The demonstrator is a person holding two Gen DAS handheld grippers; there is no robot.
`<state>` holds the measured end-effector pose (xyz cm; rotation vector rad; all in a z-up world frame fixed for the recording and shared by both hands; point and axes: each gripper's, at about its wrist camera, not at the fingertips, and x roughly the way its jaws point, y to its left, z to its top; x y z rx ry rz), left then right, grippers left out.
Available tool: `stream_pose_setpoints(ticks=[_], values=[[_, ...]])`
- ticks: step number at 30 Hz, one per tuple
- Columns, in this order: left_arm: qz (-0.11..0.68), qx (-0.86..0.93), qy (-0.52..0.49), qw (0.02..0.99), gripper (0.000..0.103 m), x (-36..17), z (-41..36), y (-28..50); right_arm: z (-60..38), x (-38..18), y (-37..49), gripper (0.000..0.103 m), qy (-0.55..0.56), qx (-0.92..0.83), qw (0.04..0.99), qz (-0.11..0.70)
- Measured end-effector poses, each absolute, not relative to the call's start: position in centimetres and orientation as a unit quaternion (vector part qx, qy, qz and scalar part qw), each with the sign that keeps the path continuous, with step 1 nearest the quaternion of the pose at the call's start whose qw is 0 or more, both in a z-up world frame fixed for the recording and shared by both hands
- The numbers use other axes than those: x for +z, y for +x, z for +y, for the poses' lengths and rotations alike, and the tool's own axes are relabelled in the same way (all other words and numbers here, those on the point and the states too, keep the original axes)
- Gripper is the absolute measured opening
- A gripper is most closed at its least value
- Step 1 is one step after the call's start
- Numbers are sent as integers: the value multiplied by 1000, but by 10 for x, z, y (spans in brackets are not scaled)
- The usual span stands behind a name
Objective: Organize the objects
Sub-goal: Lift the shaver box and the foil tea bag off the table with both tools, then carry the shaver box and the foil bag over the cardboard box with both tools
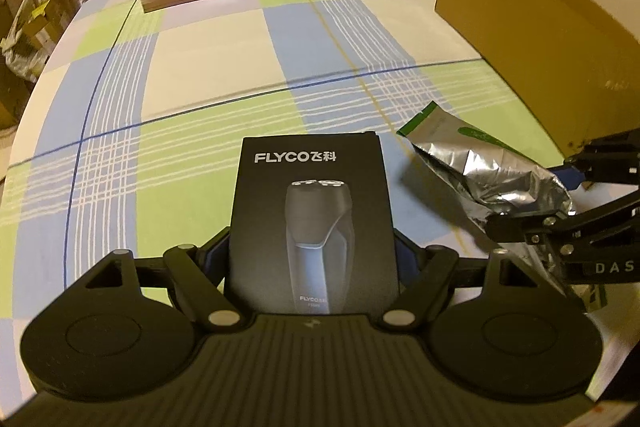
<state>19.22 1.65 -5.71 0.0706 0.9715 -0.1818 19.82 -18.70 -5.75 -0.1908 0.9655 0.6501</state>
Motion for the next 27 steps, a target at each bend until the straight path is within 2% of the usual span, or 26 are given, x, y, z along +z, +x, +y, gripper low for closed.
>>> stream_pose_setpoints(ticks=[27], values=[[407,-39,-59,911,75,3,-29,47,-245,4,71,45,-17,252,878,406]])
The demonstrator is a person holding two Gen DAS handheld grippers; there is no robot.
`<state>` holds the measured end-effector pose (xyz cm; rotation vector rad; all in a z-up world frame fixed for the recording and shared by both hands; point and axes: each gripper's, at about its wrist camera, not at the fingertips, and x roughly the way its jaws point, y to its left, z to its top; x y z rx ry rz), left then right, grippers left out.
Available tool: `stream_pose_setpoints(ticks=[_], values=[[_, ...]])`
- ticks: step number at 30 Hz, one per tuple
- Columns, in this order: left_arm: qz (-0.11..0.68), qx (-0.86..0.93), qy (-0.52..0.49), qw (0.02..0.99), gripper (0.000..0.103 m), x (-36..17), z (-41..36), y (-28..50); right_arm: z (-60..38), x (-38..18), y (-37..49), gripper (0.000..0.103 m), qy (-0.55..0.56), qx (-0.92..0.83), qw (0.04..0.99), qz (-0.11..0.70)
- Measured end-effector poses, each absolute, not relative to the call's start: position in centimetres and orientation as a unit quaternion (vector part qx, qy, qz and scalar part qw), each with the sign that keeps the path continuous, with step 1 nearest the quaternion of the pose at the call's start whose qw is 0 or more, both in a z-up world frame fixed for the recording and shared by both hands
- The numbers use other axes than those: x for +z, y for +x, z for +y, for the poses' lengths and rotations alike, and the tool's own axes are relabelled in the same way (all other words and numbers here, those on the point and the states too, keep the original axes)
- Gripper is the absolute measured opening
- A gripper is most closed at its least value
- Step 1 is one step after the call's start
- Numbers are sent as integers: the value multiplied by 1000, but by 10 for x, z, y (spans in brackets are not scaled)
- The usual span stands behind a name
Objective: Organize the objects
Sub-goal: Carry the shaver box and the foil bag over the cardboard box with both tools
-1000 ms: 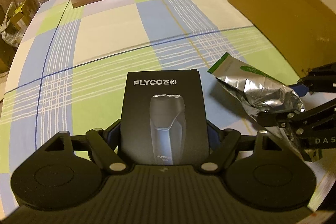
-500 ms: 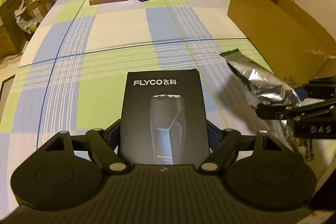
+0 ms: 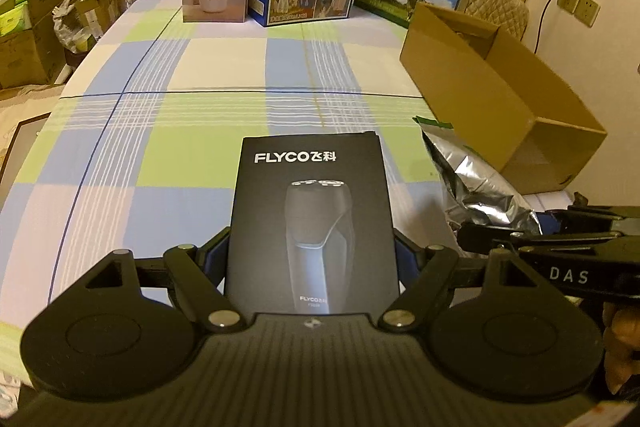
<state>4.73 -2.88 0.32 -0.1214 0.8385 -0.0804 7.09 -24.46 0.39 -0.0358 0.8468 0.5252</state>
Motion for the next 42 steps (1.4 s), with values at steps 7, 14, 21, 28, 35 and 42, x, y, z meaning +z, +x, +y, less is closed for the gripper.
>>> stream_pose_setpoints(ticks=[7,14,21,28,35,42], values=[[397,-33,-61,915,75,16,-36,23,-251,20,50,45,-16,252,886,389],[389,-36,-56,919,75,25,-48,11,-263,29,41,45,-8,249,891,381],[383,-43,-53,921,75,33,-60,9,-273,34,37,45,-2,245,893,377],[384,-49,-49,921,75,33,-66,7,-277,35,34,45,-1,244,894,376],[381,-48,-48,922,75,36,-69,6,-278,38,31,45,1,243,895,375],[382,-49,-47,922,75,37,-71,5,-281,40,31,45,1,241,897,372]])
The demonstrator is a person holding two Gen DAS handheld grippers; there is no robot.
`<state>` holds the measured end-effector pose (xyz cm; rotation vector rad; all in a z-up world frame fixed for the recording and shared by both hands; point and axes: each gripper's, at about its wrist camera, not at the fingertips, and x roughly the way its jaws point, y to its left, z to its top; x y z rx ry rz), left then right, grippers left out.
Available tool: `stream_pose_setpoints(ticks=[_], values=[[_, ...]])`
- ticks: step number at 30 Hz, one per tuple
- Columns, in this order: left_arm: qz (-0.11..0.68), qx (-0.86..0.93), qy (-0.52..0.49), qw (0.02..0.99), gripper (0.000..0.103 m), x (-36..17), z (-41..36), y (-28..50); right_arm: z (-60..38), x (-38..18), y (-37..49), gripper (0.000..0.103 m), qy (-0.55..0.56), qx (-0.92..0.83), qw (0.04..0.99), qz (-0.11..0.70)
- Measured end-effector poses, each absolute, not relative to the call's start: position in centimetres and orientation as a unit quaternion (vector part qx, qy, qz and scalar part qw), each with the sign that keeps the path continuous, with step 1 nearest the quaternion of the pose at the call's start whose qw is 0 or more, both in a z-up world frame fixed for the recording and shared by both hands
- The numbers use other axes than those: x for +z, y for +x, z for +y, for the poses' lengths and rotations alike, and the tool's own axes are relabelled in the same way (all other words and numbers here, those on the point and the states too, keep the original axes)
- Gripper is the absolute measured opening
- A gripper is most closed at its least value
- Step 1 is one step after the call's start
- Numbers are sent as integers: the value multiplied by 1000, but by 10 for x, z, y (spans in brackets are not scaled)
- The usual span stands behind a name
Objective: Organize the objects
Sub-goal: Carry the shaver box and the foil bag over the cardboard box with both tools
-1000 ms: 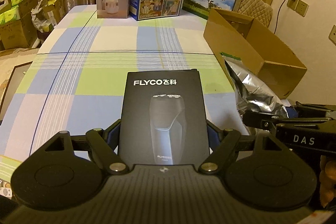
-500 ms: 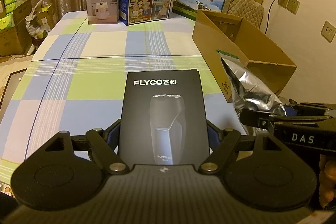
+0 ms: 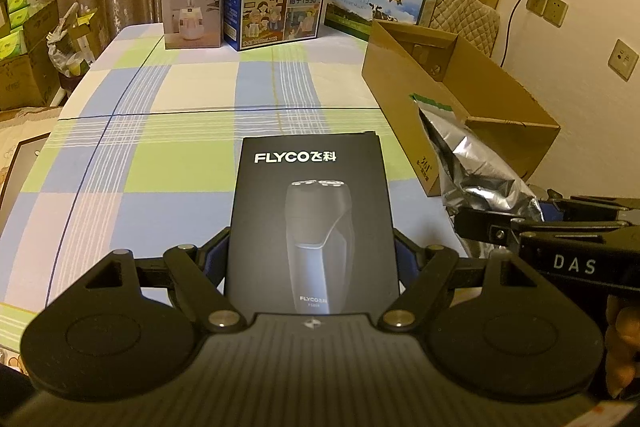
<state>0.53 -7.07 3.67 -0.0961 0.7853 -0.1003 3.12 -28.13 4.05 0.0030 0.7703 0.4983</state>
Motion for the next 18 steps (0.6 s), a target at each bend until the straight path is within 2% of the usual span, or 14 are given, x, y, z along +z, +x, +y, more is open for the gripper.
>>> stream_pose_setpoints(ticks=[18], values=[[376,-50,-46,924,75,44,-76,6,-294,54,29,45,7,234,904,357]])
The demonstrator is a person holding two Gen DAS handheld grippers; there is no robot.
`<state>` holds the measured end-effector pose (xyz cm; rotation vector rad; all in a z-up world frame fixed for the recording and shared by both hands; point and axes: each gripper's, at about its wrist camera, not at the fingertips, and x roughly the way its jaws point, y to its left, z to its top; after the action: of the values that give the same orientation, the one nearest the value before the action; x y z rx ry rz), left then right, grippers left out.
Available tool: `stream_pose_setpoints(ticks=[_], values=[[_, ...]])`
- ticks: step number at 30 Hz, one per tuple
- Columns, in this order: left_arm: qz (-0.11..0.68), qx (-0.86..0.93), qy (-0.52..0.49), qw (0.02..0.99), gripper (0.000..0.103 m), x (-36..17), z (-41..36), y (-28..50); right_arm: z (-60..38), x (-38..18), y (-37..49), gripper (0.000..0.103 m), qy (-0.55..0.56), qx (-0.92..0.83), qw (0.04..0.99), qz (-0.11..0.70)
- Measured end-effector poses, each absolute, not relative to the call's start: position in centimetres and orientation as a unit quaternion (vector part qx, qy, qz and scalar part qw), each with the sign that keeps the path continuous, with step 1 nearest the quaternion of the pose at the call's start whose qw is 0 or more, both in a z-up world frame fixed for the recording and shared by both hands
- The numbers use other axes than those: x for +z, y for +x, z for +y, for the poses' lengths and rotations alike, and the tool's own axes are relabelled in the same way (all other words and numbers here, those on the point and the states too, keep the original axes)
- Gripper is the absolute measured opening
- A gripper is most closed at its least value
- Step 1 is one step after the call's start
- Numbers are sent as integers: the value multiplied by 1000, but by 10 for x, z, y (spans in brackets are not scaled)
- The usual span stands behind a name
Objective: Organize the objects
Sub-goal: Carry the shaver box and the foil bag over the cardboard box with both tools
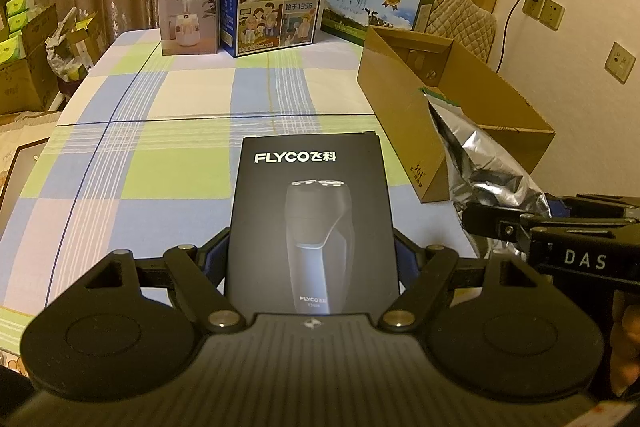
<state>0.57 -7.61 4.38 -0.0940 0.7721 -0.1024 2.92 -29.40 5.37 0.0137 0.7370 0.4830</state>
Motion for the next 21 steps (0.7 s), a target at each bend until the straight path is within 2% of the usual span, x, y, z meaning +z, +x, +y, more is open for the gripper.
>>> stream_pose_setpoints(ticks=[21], values=[[359,-94,-43,927,75,68,-128,29,-359,93,51,45,26,168,928,330]])
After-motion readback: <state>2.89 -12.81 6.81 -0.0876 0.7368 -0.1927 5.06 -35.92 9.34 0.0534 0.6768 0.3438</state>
